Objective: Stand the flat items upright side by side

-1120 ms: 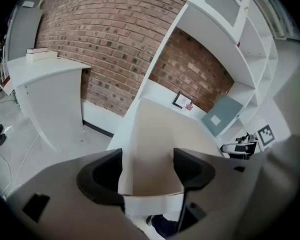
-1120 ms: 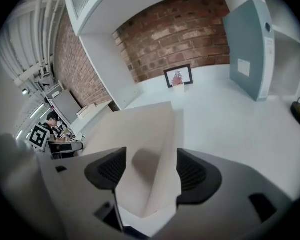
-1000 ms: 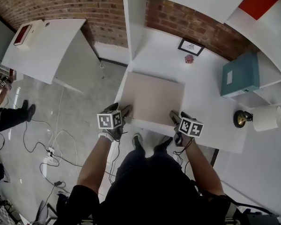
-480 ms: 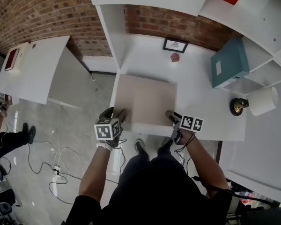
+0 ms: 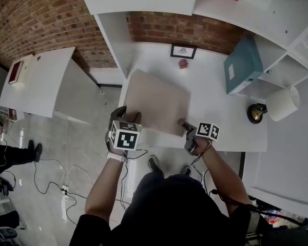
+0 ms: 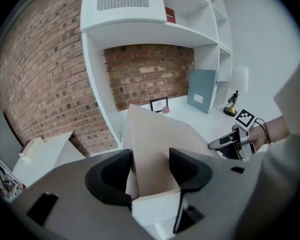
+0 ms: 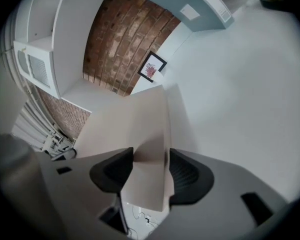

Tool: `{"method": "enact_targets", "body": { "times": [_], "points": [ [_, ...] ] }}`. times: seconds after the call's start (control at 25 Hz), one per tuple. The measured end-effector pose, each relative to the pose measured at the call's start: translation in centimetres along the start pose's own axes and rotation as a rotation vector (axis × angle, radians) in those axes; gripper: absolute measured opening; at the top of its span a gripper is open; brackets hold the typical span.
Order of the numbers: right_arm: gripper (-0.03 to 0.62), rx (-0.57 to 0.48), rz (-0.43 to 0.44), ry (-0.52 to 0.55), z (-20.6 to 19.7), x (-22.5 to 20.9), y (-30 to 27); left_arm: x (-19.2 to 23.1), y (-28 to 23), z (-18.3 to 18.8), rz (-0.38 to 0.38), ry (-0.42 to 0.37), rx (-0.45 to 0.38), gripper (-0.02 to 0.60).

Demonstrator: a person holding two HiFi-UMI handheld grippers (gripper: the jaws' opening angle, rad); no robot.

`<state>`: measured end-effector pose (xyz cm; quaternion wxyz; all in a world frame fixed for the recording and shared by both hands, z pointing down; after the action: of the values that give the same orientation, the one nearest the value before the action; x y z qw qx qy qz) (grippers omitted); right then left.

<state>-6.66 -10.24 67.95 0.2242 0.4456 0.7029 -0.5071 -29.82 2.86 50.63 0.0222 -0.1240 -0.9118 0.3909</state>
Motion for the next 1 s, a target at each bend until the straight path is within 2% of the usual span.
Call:
{"method": "enact_targets", "body": {
  "times": [0.16,0.36,0.44,0.52,0.6,0.72,0.76,0.88,0.92,1.0],
  "points": [
    [0.252,0.038,-0.042,0.111,0.6,-0.9,1.3,-4.7,2.1,3.1,0.084,-0.158,0.002,0.245],
    [0.229,0.1,-0.067,0.235,1.6,-2.0,3.0,-12.0,4.2,6.2,0.173,-0.339,-0.021,0.245],
    [0.231,0.112,-0.089,0.332,2.2,-2.6,3.8,-15.2,4.8,7.0,0.19,-0.415,-0.029,0.245],
    [0.252,0.12,-0.117,0.474,2.7,-2.8,5.0,-17.9,5.3,7.5,0.186,-0.458,-0.03,0.247],
    [0.293,0.099,-0.126,0.579,3.3,-2.4,6.8,-20.2,5.7,7.8,0.161,-0.452,-0.038,0.249],
    [0.291,-0.017,-0.077,0.63,4.4,-0.4,10.5,-22.6,6.1,7.9,0.116,-0.404,-0.047,0.249],
    [0.275,-0.055,-0.051,0.626,4.5,0.2,11.6,-23.3,6.0,7.9,0.101,-0.384,-0.053,0.249],
    [0.151,-0.094,0.019,0.57,4.1,0.7,13.4,-25.3,5.8,8.4,0.072,-0.351,-0.102,0.252],
    [0.089,-0.086,0.028,0.558,3.8,0.6,13.5,-25.9,5.8,8.8,0.068,-0.351,-0.12,0.252],
    [0.066,-0.058,-0.011,0.585,3.3,-0.3,13.6,-27.3,5.8,9.5,0.051,-0.352,-0.144,0.252]
  ]
}}
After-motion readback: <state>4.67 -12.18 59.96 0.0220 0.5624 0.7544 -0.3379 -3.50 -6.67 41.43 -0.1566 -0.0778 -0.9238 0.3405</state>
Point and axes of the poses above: the fingertips, and each gripper's own axes: y backward along the fingers, x to its left, z out of its top, the point moved 5 cm from there along y, backward along the fingers, and after that the axes turned 8 degrees about y, right-handed, at the moved point
